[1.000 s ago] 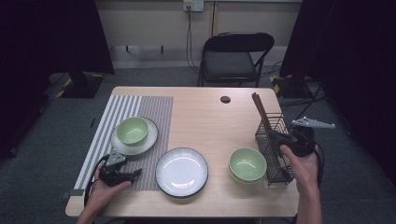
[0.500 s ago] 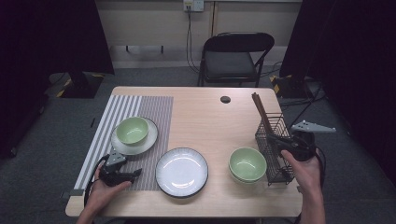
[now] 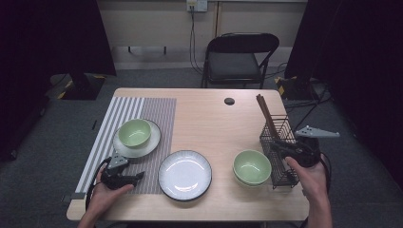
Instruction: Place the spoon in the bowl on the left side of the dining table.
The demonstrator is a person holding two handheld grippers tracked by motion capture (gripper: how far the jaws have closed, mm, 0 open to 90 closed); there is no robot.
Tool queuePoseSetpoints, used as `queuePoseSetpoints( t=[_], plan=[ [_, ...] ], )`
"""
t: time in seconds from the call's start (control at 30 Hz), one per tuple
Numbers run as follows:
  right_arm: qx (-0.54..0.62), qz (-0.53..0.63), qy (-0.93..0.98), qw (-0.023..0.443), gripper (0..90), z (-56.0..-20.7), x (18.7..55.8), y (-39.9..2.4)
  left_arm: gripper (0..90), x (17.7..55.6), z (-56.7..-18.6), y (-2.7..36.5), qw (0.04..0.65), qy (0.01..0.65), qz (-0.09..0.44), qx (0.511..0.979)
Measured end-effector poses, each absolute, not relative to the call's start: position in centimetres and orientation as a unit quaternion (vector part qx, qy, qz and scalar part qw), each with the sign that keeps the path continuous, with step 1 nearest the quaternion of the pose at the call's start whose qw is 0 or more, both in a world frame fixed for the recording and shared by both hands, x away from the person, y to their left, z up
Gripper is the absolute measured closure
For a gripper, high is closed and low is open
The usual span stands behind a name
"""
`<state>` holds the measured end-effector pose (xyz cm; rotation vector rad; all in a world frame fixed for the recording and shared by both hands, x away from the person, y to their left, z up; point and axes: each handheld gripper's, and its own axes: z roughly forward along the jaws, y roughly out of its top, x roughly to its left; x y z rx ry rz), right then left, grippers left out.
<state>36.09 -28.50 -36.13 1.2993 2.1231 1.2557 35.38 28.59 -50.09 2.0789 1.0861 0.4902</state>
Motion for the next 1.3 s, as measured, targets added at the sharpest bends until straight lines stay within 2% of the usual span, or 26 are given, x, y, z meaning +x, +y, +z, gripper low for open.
queuePoseSetpoints(
  t=[0.2,0.77,0.93,1.13,1.3],
  plan=[
    [0.458,0.438,0.753,0.176,66.8,-36.25,35.99,-28.4,21.2,35.51,-50.11,28.5,0.365,0.426,0.191,0.806],
    [0.457,0.417,0.766,0.172,63.8,-36.34,35.79,-28.36,21.0,35.53,-50.1,28.51,0.364,0.425,0.192,0.806],
    [0.457,0.41,0.769,0.177,67.4,-36.36,35.81,-28.25,21.0,35.53,-50.1,28.51,0.364,0.425,0.192,0.806],
    [0.46,0.416,0.763,0.183,78.1,-36.38,35.83,-28.57,21.0,35.53,-50.1,28.51,0.364,0.425,0.192,0.806],
    [0.462,0.417,0.76,0.184,79.6,-36.5,35.91,-28.59,21.0,35.53,-50.1,28.5,0.364,0.425,0.192,0.806]
  ],
)
